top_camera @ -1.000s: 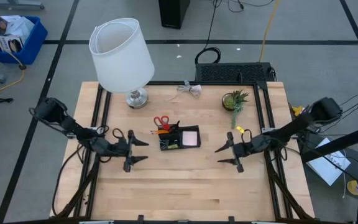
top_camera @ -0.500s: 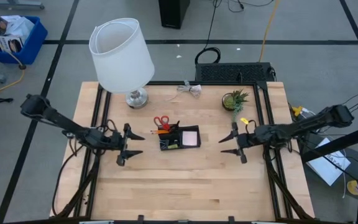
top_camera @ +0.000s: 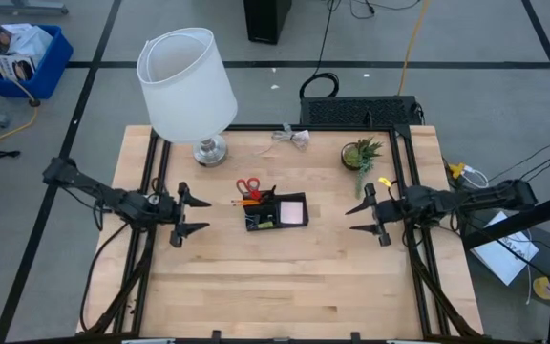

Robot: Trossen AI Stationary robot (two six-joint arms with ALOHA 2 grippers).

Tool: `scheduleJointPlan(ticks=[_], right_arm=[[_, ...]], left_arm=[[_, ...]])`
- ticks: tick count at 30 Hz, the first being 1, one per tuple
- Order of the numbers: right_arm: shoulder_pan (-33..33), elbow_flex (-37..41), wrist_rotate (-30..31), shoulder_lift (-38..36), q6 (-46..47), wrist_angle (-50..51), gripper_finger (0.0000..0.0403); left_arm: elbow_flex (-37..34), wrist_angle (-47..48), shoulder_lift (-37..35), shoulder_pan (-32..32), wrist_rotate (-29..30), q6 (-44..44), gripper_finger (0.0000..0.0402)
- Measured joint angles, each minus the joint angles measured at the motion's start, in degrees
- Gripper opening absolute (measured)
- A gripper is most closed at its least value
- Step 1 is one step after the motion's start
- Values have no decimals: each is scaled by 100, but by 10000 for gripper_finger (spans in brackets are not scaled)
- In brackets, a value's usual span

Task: Pick and place office supplies into organizer
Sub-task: Return to Home Position

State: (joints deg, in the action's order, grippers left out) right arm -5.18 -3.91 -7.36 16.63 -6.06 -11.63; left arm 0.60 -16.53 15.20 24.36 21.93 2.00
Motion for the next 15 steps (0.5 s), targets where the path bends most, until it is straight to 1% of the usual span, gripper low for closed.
scheduleJointPlan(ticks=[5, 10, 15], right_arm=[[299, 189, -43, -415, -3, 95, 190], [465, 231, -45, -529, -51, 464, 193], [484, 233, -250, -661, -2, 610, 192]], left_arm=[[0, 567, -458, 3, 147, 126, 274], [0, 668, -562, 13, 59, 22, 274], [0, 654, -560, 88, 58, 120, 274]])
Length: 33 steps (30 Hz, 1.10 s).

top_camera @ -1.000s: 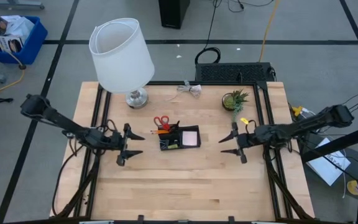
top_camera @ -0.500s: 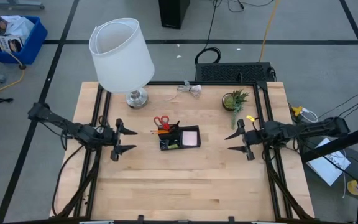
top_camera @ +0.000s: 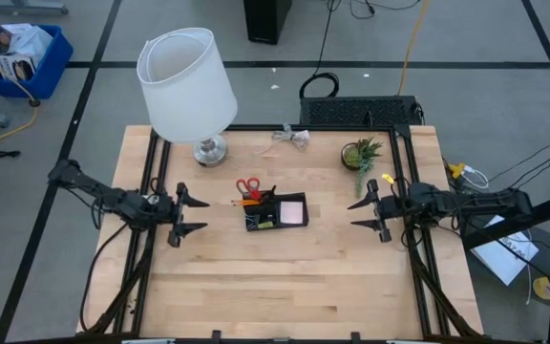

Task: Pick and place office supplies into organizer
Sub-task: Return to Home Position

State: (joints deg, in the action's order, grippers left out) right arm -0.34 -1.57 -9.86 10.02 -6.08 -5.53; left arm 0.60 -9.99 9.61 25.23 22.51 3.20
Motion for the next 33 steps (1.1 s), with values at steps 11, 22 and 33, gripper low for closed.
scheduleJointPlan(ticks=[11, 22, 33], right_arm=[[-154, -375, 153, -500, 64, 780, 194], [-254, 37, 410, -521, -110, 440, 189], [-252, 67, 687, -358, -14, 419, 191]], left_arm=[[387, 562, 2, 804, 655, -44, 273], [180, 500, 11, 1283, 1065, -270, 273], [138, 703, 13, 1268, 679, -160, 273]])
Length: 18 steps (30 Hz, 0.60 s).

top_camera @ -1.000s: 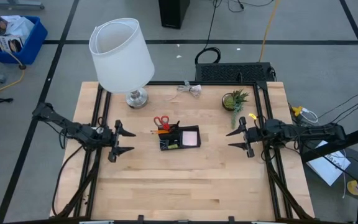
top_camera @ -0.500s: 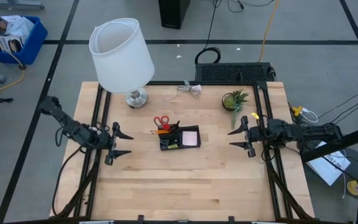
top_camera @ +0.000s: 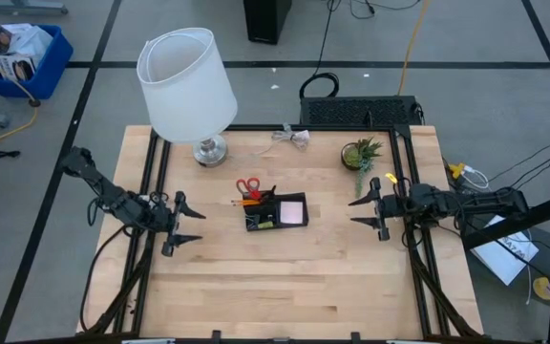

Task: Pick and place office supplies into organizer
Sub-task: Return to Home Position

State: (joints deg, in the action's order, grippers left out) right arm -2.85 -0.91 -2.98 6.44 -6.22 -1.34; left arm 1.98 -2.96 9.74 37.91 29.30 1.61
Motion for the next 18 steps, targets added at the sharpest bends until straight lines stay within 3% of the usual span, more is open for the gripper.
scheduleJointPlan(ticks=[4, 10, 18], right_arm=[[0, 2, -2, 20, -12, -37, 188], [-15, 4, -5, 22, 1682, -51, 192], [-15, 4, -7, 22, 1902, -55, 190]], left_arm=[[0, 116, 0, -7, -174, 60, 273], [0, 284, -1, -447, -93, 105, 274], [2, 332, 34, -1363, -803, 195, 274]])
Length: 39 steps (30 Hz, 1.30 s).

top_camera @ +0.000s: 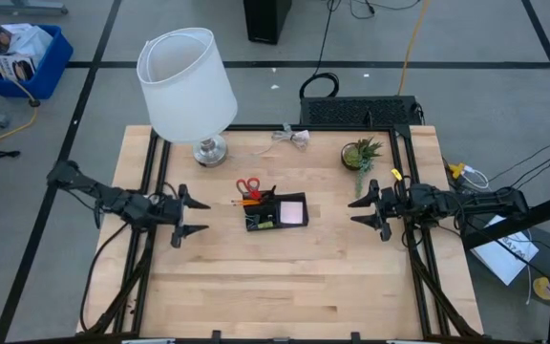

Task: Pick and place office supplies into organizer
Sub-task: Return to Home Position

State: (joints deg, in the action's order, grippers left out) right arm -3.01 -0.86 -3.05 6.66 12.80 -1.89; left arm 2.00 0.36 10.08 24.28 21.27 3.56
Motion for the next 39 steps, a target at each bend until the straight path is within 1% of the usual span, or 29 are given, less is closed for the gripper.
scheduleJointPlan(ticks=[6, 31, 39], right_arm=[[0, 2, 2, 0, 0, 0, 190], [0, 2, 2, 0, 0, -4, 193], [0, 2, 2, 0, 0, -4, 188]], left_arm=[[0, -26, 117, -194, -14, 95, 274], [0, -48, 117, -197, 3, 100, 273], [-2, -52, 117, -197, 7, 100, 274]])
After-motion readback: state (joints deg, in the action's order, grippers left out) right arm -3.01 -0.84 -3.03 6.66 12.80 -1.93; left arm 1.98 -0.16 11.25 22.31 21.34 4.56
